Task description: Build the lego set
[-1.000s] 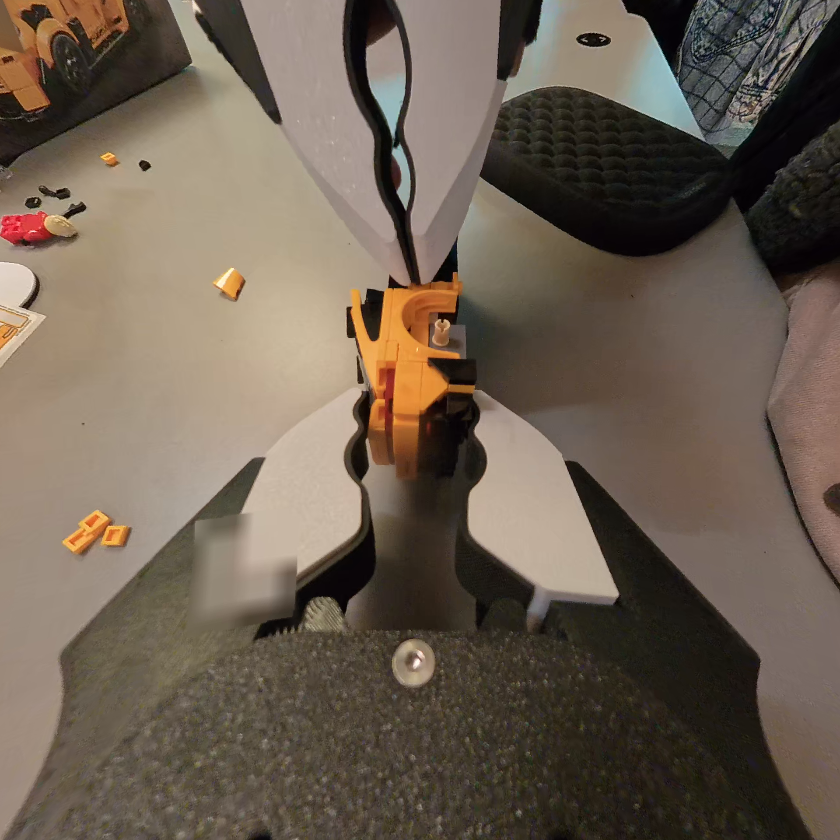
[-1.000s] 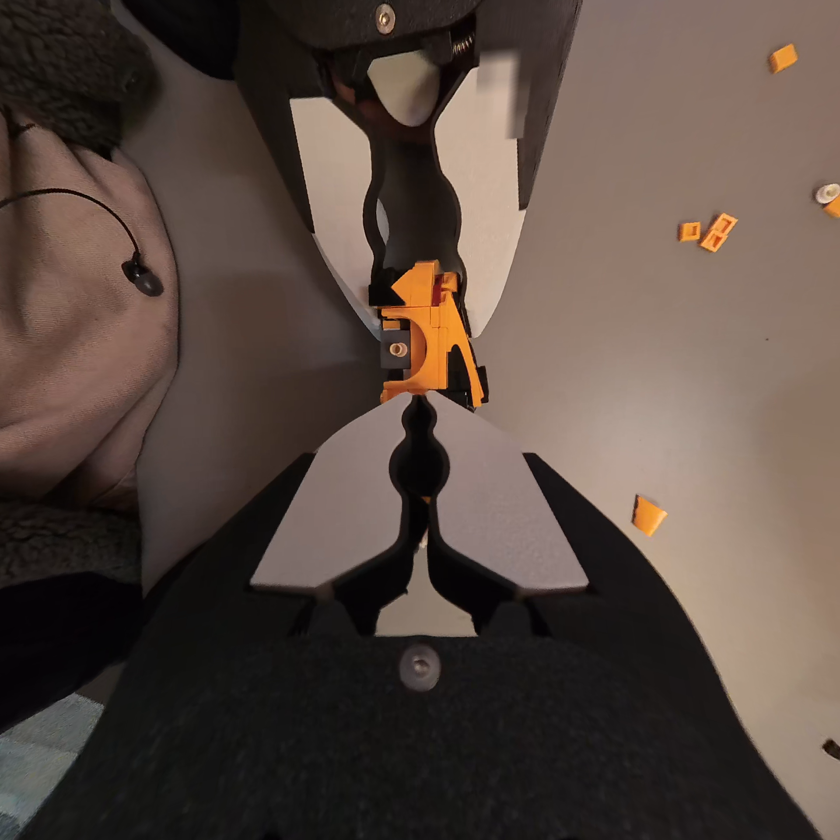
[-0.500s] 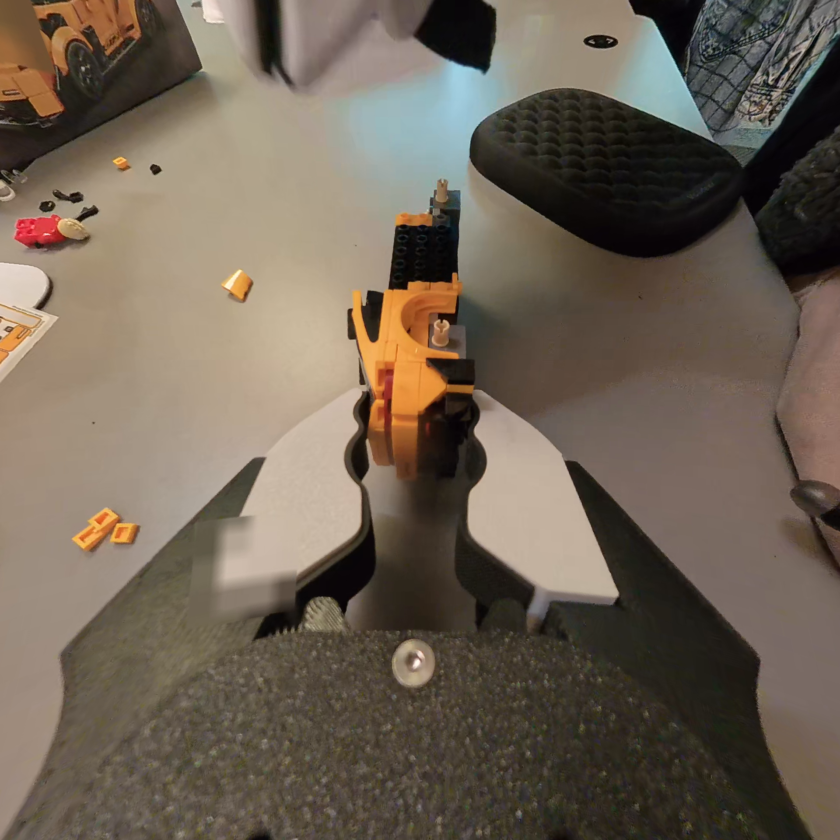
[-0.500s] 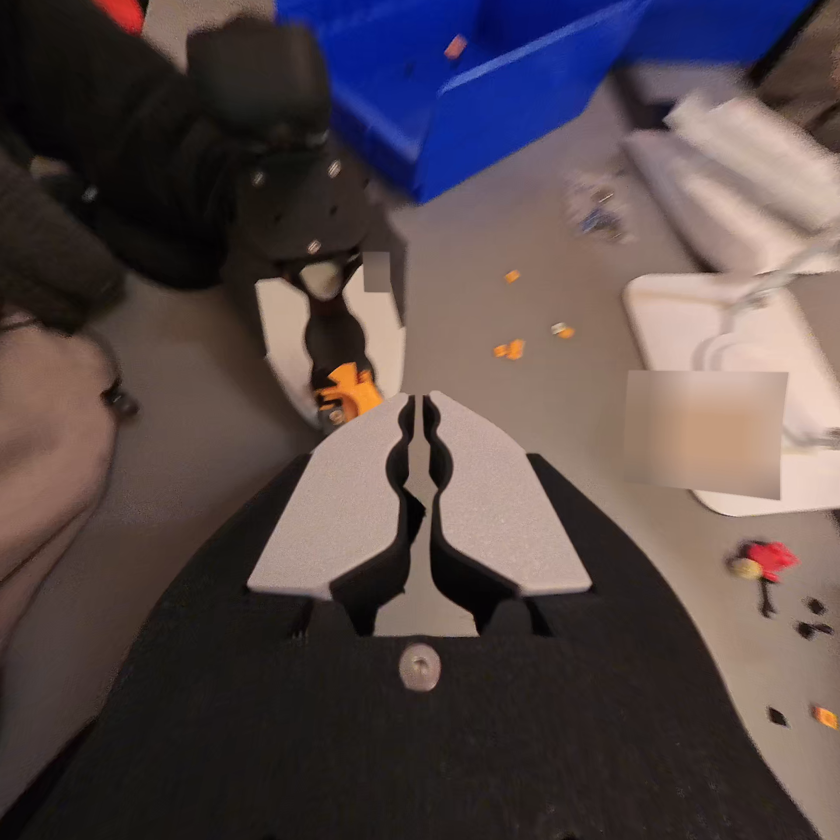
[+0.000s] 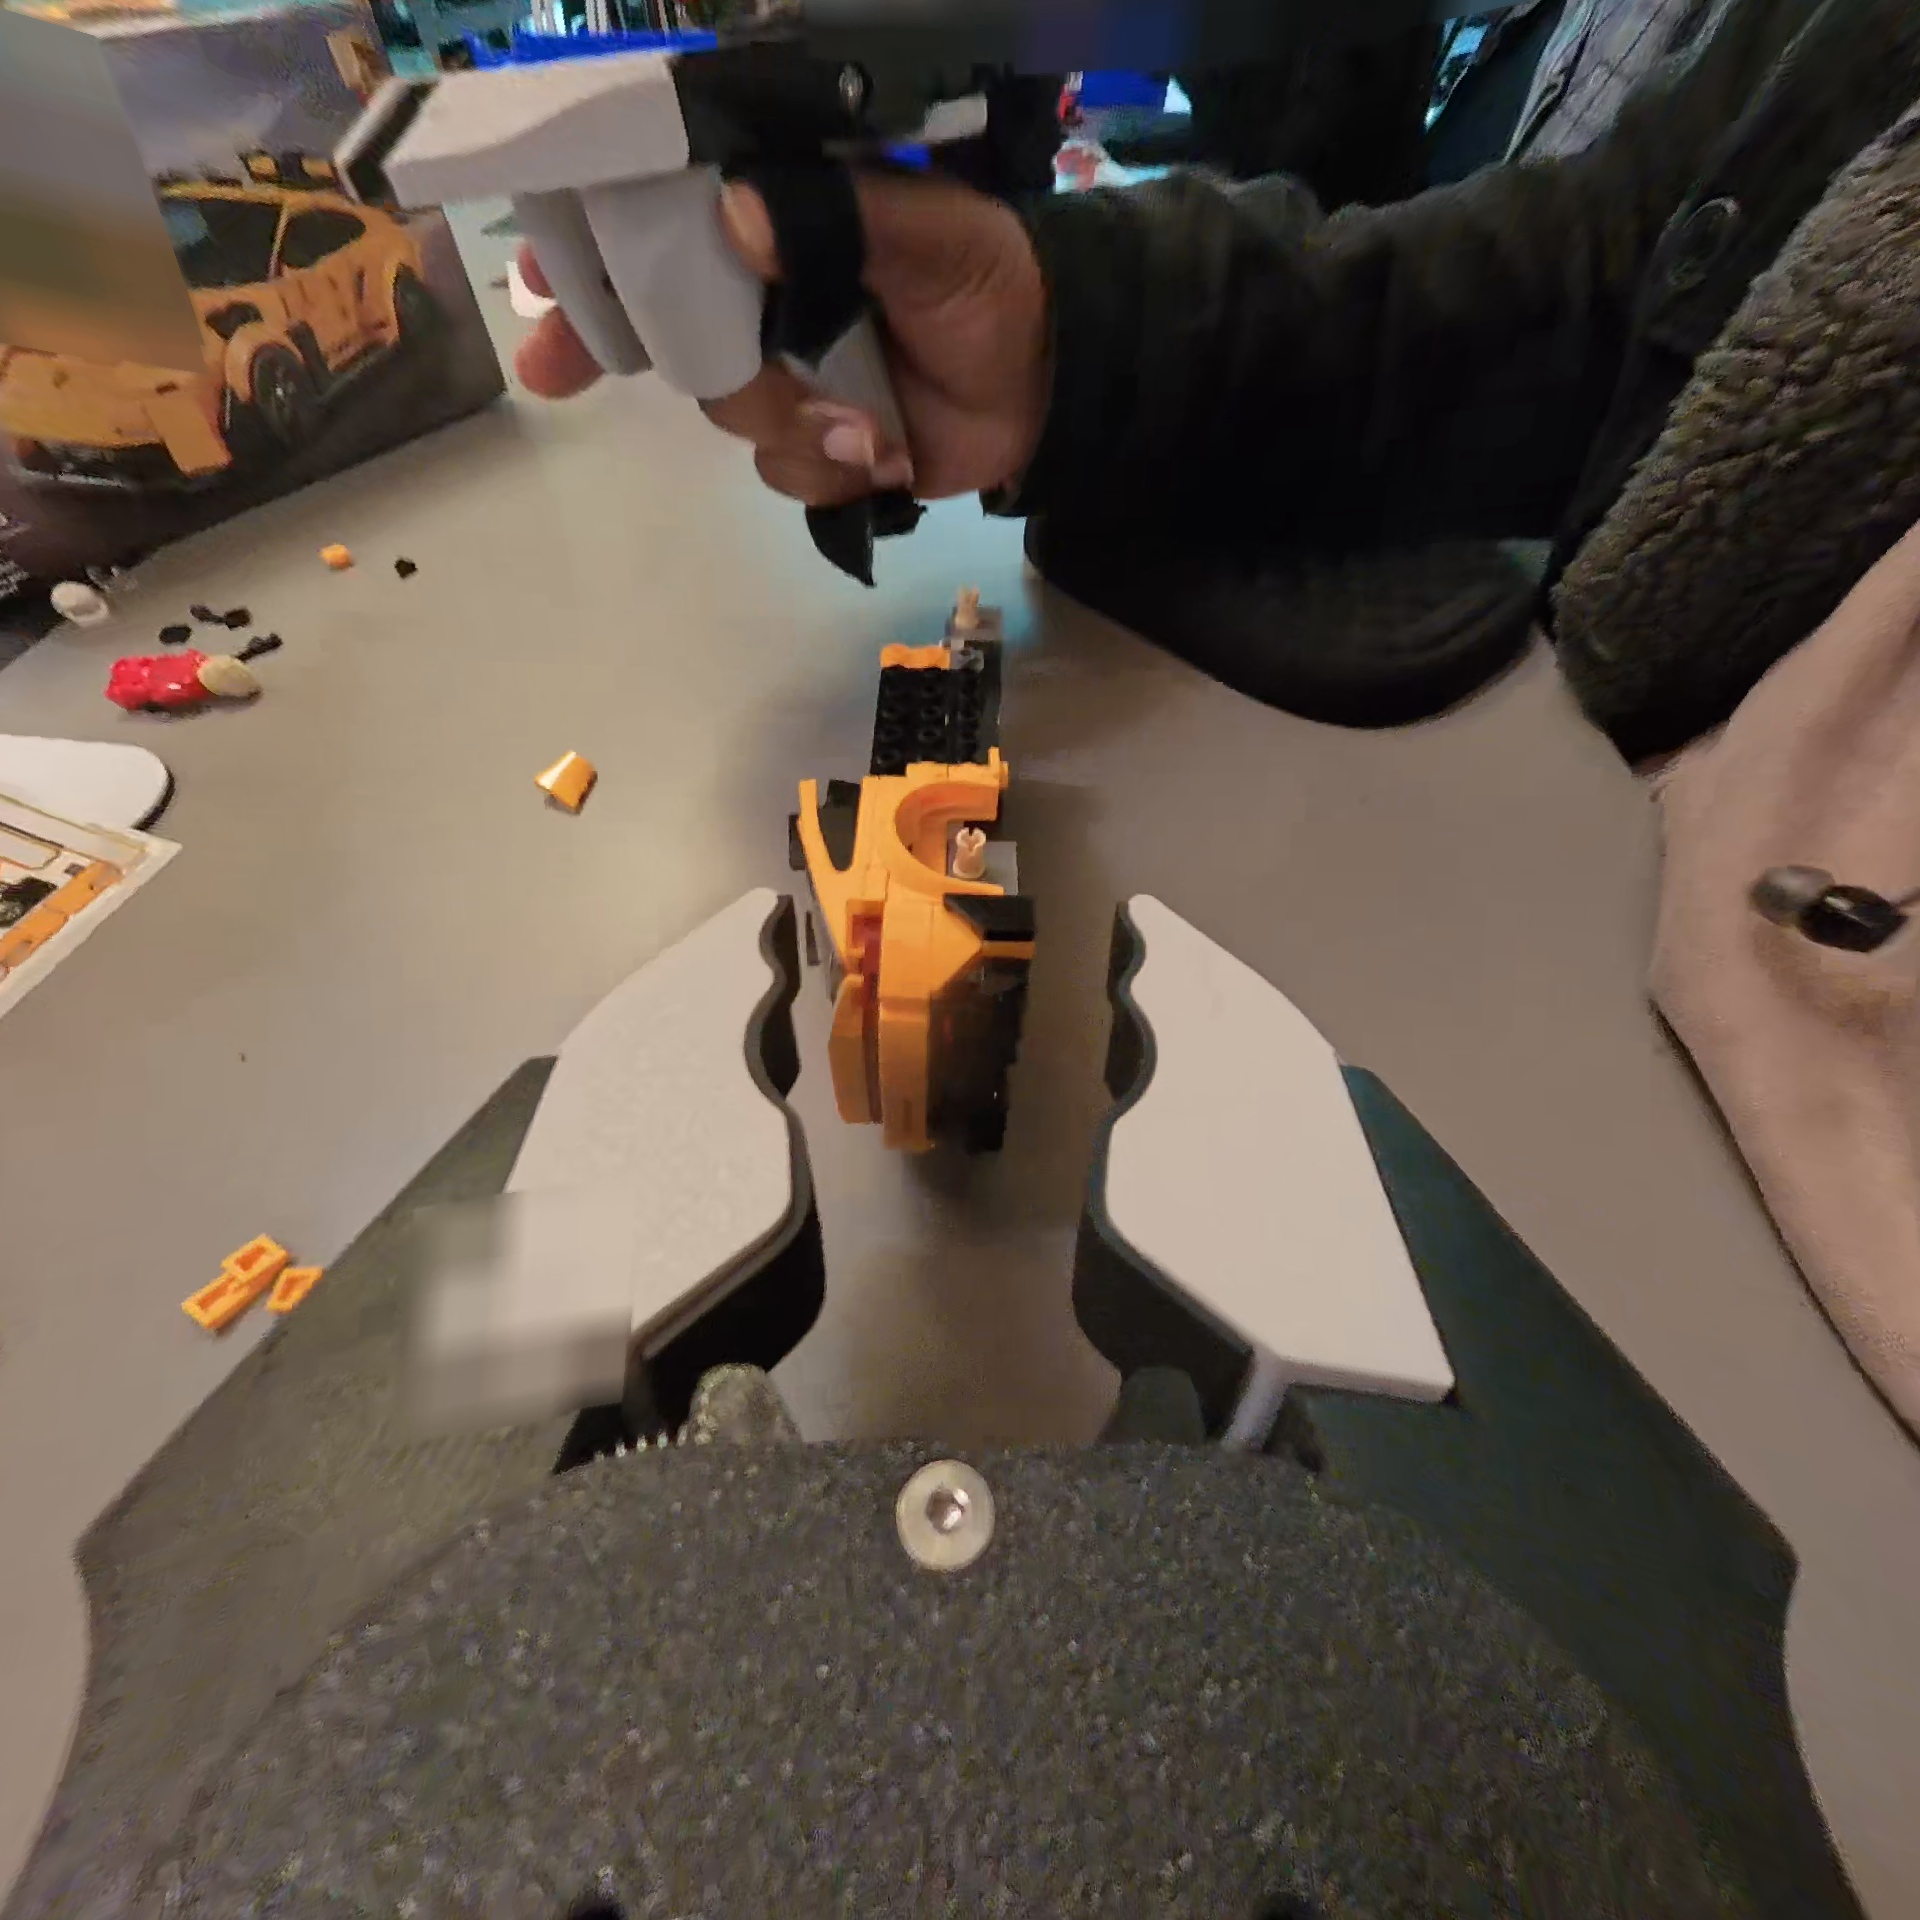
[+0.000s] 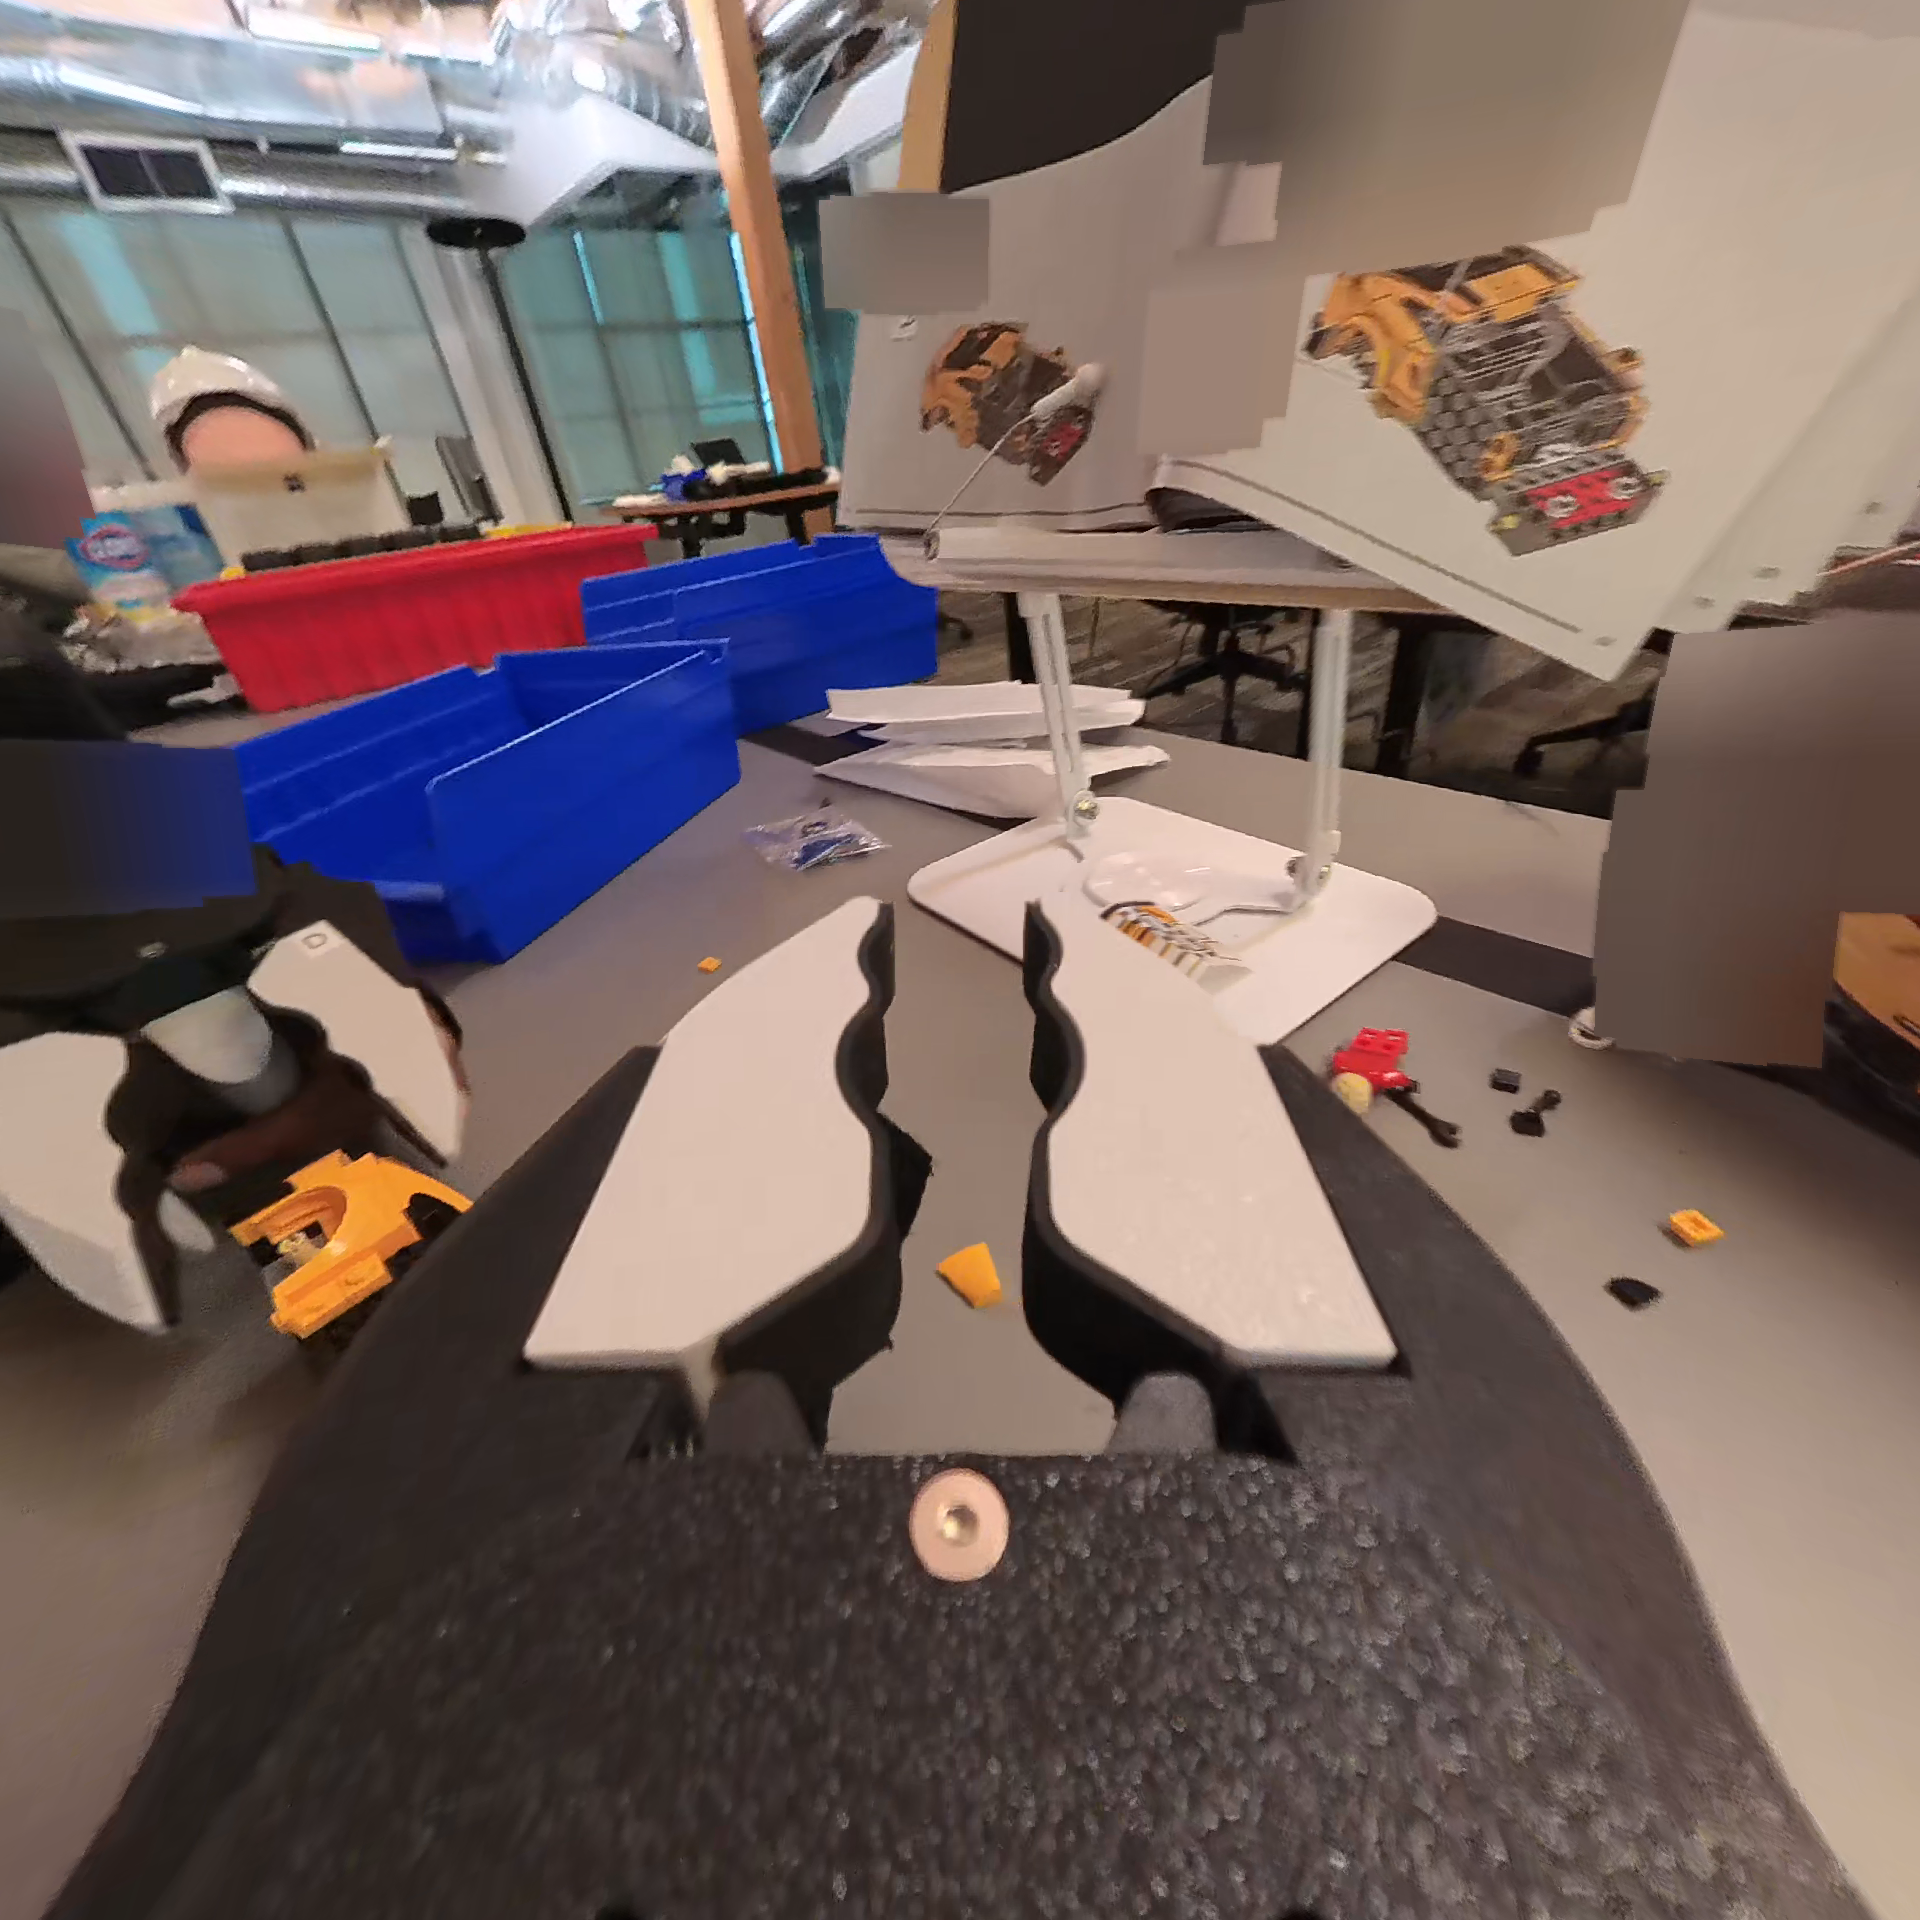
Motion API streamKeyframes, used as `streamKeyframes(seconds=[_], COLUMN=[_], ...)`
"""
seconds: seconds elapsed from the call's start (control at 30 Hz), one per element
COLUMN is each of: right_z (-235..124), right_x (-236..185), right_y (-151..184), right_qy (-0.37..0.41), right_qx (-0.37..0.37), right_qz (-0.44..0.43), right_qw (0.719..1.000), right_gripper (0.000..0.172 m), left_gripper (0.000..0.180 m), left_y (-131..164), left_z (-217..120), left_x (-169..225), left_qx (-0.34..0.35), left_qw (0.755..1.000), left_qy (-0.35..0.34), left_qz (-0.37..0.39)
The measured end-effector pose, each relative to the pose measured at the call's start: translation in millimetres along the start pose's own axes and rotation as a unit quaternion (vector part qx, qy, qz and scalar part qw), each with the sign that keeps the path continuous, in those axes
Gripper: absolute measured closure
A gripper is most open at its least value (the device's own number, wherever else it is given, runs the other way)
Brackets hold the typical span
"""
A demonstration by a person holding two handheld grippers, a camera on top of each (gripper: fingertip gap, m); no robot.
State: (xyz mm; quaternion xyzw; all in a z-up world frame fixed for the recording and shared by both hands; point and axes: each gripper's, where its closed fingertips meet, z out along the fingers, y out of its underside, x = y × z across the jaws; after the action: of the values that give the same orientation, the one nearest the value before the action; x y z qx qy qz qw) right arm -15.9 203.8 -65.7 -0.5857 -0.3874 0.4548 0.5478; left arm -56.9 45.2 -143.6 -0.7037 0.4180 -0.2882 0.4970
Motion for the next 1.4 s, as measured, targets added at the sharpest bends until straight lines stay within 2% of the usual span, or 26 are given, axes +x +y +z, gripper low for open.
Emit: streamKeyframes(seconds=[0.23, 0.33, 0.47, 0.6, 0.7, 0.83, 1.0, 1.17, 1.3, 1.4], right_z=[-7.0, -8.9, -9.0, -10.1, -10.8, -11.3, -12.8, -13.1, -13.0, -14.0], right_x=[8.4, 8.5, 8.4, 10.3, 10.8, 10.7, 13.5, 17.6, 22.4, 29.2], right_y=[-3.0, -4.8, -3.8, -5.0, -6.1, -6.6, -7.7, -5.5, -4.3, -4.7], right_qy=[0.027, 0.033, 0.036, 0.045, 0.046, 0.045, 0.053, 0.066, 0.081, 0.102], right_qx=[0.020, 0.024, 0.021, 0.024, 0.026, 0.028, 0.027, 0.020, 0.018, 0.020], right_qz=[0.009, -0.004, -0.006, -0.010, -0.011, -0.011, -0.019, -0.037, -0.039, -0.040], right_qw=[0.999, 0.999, 0.999, 0.999, 0.999, 0.999, 0.998, 0.997, 0.996, 0.994], right_gripper=[0.152, 0.159, 0.165, 0.171, 0.172, 0.172, 0.172, 0.172, 0.172, 0.172], left_gripper=[0.123, 0.133, 0.158, 0.180, 0.180, 0.180, 0.180, 0.180, 0.180, 0.180], left_y=[-12.5, -30.3, -55.2, -65.3, -77.2, -107.7, -137.4, -120.4, -90.0, -83.6], left_z=[-4.6, -15.6, -40.0, -54.9, -60.0, -64.1, -73.0, -80.2, -84.4, -88.5], left_x=[-0.6, -10.5, -32.1, -52.4, -63.8, -82.9, -120.3, -162.7, -176.7, -176.2], left_qx=[0.036, 0.087, 0.160, 0.173, 0.175, 0.188, 0.233, 0.249, 0.235, 0.243], left_qw=[0.999, 0.995, 0.981, 0.968, 0.959, 0.946, 0.911, 0.879, 0.877, 0.876], left_qy=[-0.003, -0.027, -0.099, -0.183, -0.221, -0.262, -0.340, -0.405, -0.417, -0.412], left_qz=[-0.004, -0.028, -0.038, -0.020, -0.018, -0.013, -0.022, -0.025, -0.049, -0.067])
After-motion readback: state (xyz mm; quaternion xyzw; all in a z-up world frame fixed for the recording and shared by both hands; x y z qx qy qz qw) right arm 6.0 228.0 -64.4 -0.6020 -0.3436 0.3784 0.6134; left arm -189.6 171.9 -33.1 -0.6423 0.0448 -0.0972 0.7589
